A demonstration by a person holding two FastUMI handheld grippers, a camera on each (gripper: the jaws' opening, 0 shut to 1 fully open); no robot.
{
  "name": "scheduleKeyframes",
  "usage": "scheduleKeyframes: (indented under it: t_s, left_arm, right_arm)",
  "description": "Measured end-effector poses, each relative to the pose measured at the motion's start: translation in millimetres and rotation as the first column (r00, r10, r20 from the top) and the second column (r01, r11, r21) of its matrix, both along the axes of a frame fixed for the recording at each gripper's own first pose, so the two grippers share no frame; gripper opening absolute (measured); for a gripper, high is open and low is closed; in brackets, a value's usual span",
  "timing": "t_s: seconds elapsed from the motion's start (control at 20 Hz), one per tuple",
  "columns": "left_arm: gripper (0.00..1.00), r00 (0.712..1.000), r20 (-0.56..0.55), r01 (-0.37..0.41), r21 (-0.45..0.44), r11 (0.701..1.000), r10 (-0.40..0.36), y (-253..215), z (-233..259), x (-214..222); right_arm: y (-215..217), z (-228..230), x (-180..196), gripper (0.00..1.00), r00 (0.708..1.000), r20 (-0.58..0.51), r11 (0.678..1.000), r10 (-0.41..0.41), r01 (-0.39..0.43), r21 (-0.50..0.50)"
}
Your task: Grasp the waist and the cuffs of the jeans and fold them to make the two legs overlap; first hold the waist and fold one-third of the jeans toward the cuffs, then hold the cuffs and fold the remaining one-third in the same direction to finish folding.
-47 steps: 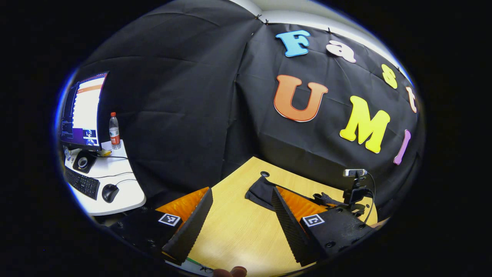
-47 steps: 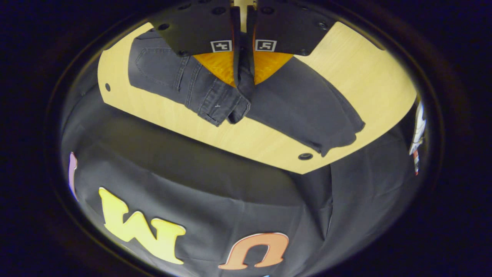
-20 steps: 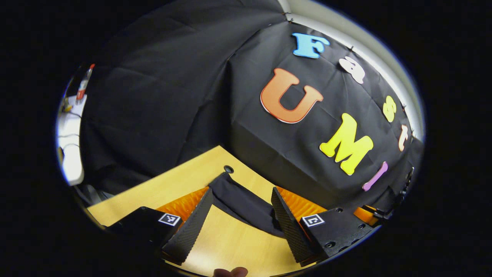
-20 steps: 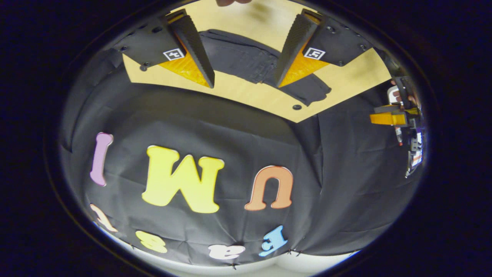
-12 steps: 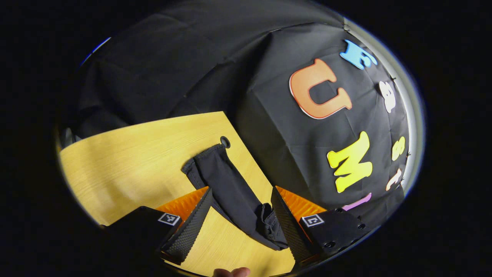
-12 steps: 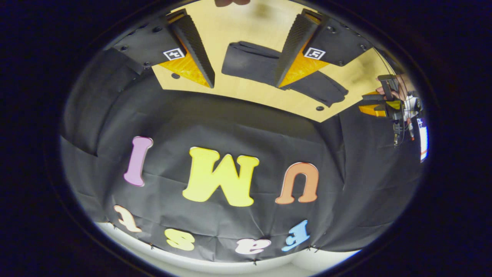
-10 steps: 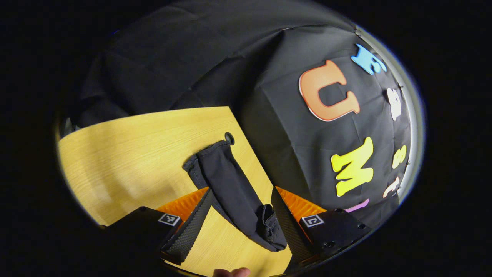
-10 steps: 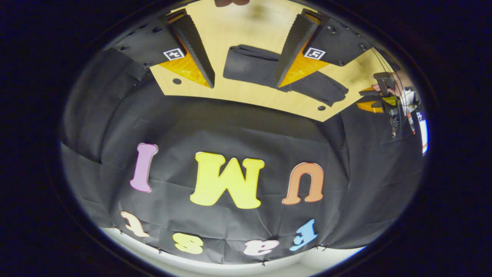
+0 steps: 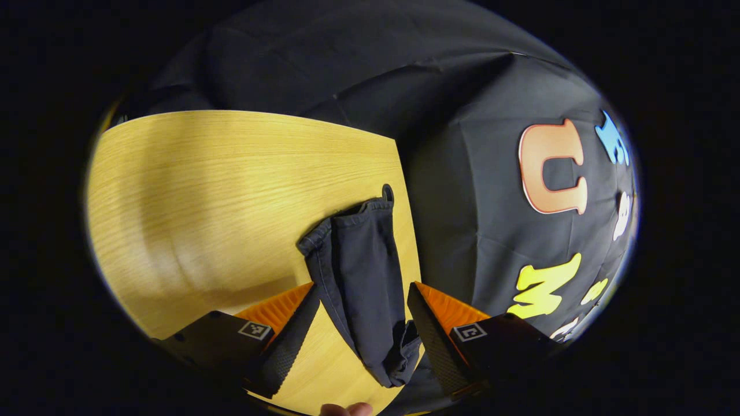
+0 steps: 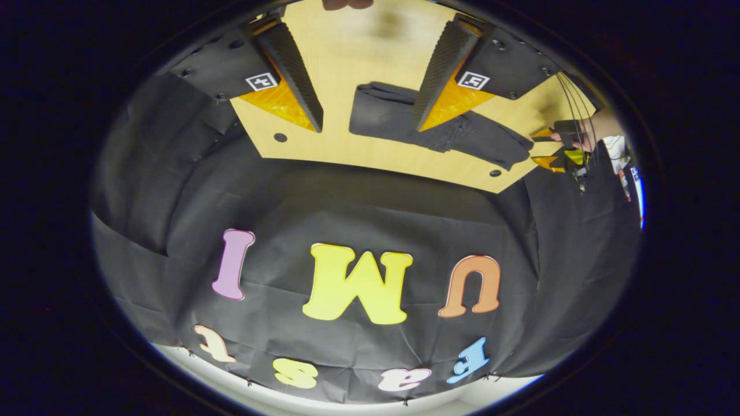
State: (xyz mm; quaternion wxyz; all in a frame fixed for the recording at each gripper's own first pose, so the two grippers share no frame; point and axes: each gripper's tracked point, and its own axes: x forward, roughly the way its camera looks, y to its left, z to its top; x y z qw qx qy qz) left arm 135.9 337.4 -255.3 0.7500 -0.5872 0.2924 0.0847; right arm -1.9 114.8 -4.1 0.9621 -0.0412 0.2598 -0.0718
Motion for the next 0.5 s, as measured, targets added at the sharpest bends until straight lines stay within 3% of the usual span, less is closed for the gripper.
scheduleKeyframes:
  t_s: [0.15,0.5]
  left_arm:
    - [0.98,0.998,-0.066,0.011,0.017,1.000,-0.010,0,-19,3]
    - [0.98,0.998,-0.067,-0.007,0.022,1.000,0.009,2,-21,36]
  right_arm:
    - [-6,-1,-3,0.96,1.000,-0.003,0.999,-0.031,0.031,0.014]
    - [-17,1,-2,0.94,0.997,-0.003,0.996,-0.077,0.077,0.045]
